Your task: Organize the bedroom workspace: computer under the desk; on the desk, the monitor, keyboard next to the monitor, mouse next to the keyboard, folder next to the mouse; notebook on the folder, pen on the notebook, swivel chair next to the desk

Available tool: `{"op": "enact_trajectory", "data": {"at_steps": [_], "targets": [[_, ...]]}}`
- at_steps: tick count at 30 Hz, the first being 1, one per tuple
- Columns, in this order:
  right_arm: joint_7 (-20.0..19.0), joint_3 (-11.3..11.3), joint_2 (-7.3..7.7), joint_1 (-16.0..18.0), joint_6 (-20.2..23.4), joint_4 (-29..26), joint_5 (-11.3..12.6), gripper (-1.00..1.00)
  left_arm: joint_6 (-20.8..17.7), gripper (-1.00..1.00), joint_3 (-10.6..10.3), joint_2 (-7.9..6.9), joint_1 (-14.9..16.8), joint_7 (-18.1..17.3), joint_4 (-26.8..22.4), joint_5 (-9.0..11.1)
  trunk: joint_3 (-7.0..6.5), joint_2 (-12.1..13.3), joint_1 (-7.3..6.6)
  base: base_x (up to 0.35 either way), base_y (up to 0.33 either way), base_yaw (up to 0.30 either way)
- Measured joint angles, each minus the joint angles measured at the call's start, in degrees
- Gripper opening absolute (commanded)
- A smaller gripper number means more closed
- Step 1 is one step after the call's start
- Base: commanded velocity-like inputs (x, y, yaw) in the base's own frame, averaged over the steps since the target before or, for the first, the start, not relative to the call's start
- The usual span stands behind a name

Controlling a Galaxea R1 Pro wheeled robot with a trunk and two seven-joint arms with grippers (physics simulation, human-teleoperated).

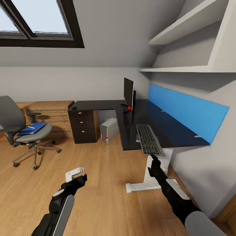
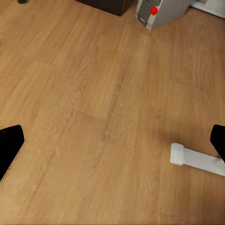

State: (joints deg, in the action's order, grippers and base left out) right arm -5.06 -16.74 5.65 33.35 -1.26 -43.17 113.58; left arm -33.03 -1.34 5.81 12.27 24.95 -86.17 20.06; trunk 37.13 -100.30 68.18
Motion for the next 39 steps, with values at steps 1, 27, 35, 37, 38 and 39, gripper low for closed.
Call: {"op": "enact_trajectory", "data": {"at_steps": [1, 27, 35, 37, 38, 39], "targets": [[0.05, -0.04, -0.01, 0.0, -0.02, 0.0, -0.02, 1.0, -0.01, 1.0, 0.0, 0.0, 0.0, -0.01, 0.01, 0.0, 0.0, 0.0, 0.0, 0.0, 0.098, 0.0], [0.67, 0.06, 0.08, 0.0, -0.99, -0.44, -8.09, 1.0, 0.01, 1.0, -0.09, 0.13, 0.0, 0.06, 1.01, 0.0, -1.08, 2.41, -1.32, 0.0, 0.009, 0.0], [0.69, 0.17, 0.25, 0.0, -1.02, -0.44, -8.17, 1.0, 0.01, 1.0, -0.09, 0.14, 0.0, 0.06, 1.07, -0.01, -1.08, 2.41, -1.32, 0.0, 0.0, 0.0], [0.69, 0.17, 0.28, 0.0, -1.03, -0.44, -8.18, 1.0, 0.01, 1.0, -0.09, 0.15, 0.0, 0.03, 1.08, -0.01, -1.08, 2.41, -1.32, 0.038, 0.0, 0.0], [0.69, 0.18, 0.3, 0.0, -1.02, -0.44, -8.19, 1.0, 0.01, 1.0, -0.09, 0.15, 0.0, 0.01, 1.11, -0.01, -1.08, 2.4, -1.33, 0.12, -0.006, 0.0], [0.69, 0.18, 0.31, 0.0, -1.01, -0.44, -8.19, 1.0, 0.03, 1.0, -0.09, 0.15, 0.0, 0.01, 1.12, -0.01, -1.08, 2.4, -1.33, 0.16, -0.016, 0.0]]}}
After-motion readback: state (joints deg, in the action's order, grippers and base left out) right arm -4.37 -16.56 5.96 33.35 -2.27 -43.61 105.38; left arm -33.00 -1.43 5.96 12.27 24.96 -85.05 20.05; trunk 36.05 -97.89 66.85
